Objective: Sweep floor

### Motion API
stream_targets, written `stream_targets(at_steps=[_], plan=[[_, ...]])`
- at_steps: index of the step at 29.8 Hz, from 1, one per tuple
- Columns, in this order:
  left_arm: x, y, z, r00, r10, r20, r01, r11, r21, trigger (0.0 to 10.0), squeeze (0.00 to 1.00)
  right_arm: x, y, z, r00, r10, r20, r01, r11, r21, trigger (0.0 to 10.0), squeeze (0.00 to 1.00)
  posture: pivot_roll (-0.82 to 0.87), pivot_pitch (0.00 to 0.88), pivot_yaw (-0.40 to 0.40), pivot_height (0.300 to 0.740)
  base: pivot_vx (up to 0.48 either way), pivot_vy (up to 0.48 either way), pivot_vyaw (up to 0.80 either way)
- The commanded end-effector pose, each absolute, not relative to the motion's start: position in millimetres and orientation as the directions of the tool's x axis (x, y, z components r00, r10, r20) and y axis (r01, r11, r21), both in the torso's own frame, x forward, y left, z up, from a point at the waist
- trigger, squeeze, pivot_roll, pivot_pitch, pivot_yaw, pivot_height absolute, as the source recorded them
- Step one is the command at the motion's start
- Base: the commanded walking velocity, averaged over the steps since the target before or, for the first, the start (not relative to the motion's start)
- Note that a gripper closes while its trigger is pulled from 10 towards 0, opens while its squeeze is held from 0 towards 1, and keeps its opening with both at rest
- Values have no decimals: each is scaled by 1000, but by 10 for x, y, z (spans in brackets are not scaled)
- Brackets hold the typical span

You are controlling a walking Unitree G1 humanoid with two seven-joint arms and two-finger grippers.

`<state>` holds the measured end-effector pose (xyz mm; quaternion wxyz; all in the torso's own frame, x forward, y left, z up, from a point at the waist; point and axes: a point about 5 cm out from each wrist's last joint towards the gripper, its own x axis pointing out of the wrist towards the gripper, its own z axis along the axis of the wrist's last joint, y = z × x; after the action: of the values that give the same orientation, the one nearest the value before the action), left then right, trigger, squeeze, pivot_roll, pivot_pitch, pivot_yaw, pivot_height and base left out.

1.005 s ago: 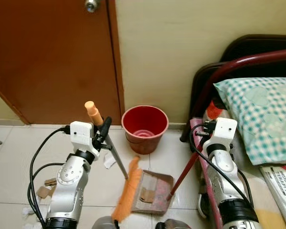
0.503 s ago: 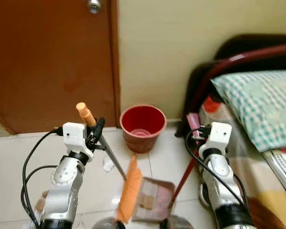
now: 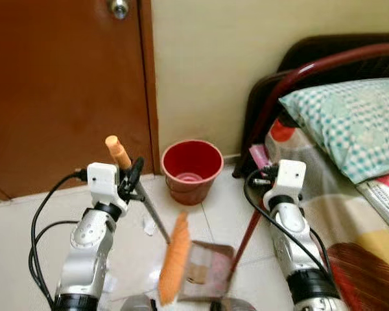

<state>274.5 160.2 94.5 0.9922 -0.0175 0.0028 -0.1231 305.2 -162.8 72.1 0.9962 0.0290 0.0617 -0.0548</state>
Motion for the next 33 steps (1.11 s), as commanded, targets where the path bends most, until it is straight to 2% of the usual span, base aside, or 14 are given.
stream_targets(at_steps=[1, 16, 33], plan=[[2759, 1565, 973, 964, -267, 1, 267, 964, 9, 10000, 0, 3050, -1704, 737, 984, -133, -118, 140, 989, 47, 10000, 0, -27, 80, 4, 740, 0, 0, 0], [2786, 1581, 1007, 977, -214, 15, 213, 976, 48, 10000, 0, 3104, -1775, 792, 985, -142, -93, 148, 987, 67, 10000, 0, -27, 80, 11, 740, 0, 0, 0], [2819, 1855, 872, 999, -6, -51, 12, 991, 137, 10000, 0, 3332, -1793, 1312, 995, -98, 32, 90, 975, 202, 10000, 0, -44, 76, 5, 740, 0, 0, 0]])
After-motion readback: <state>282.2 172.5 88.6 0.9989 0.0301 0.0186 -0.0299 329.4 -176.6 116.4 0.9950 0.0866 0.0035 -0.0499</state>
